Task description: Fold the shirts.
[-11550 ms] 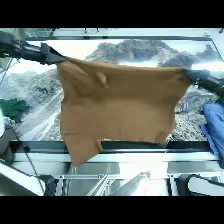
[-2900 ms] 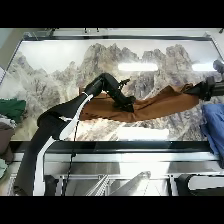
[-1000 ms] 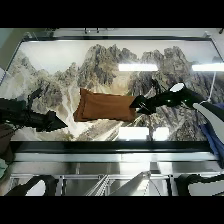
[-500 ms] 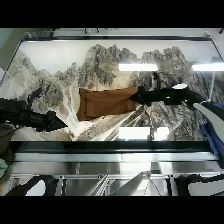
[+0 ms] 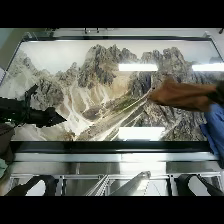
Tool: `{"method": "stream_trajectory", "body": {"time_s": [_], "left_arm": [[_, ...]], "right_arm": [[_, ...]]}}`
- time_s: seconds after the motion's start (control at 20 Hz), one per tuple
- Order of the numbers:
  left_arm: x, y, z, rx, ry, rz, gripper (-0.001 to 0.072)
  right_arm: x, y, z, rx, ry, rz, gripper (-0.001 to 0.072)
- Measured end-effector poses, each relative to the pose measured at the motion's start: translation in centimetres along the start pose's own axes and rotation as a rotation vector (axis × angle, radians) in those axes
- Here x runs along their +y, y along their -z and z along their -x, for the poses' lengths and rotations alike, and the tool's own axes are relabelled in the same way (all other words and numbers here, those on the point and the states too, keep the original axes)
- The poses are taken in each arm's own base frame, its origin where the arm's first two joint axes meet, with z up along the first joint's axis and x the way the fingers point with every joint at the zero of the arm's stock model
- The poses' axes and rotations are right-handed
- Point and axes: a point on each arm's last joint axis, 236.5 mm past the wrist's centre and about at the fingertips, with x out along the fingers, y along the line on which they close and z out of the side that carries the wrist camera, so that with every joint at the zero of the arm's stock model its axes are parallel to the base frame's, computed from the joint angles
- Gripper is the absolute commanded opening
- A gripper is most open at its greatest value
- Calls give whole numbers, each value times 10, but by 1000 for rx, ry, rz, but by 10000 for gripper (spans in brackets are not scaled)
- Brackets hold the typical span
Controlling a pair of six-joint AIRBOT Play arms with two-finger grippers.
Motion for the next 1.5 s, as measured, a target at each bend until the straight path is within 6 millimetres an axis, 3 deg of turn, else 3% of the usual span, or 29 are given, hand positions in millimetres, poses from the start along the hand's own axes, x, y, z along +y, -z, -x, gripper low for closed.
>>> {"method": "stream_trajectory", "body": {"time_s": [0.2,0.3,0.4,0.45,0.5,0.55,0.6,0.85,0.9,1.0,1.05,1.15,1.3,1.5], "left_arm": [[2,-6,0,-25,-10,-22,29],[1,-5,-1,-20,-11,-35,29],[-3,-2,-4,-7,-8,-54,28],[-6,0,-7,3,-7,-70,28],[-10,2,-10,14,-4,-86,29],[-14,5,-12,25,-2,-99,28],[-18,8,-15,37,0,-114,29],[-31,16,-28,71,4,-171,29],[-32,17,-31,81,5,-174,29],[-29,18,-37,101,4,-165,29],[-27,19,-41,114,4,-156,29],[-23,20,-49,141,16,-132,28],[-25,9,-58,159,43,-109,28],[-37,-33,-58,130,73,-135,30]], "right_arm": [[-141,7,82,-190,444,-230,14],[-192,20,114,-228,611,-335,16],[-229,34,132,-226,722,-414,22],[-241,40,135,-210,754,-443,24],[-250,45,134,-192,770,-470,136],[-256,50,132,-171,777,-492,501],[-261,55,129,-145,780,-515,700],[-263,73,118,-49,761,-565,698],[-259,72,115,-47,742,-562,602],[-243,66,101,-36,678,-521,120],[-227,60,88,-24,617,-480,18],[-183,45,55,3,463,-370,17],[-79,34,-6,60,182,-159,16],[72,63,-77,165,-110,117,15]]}}
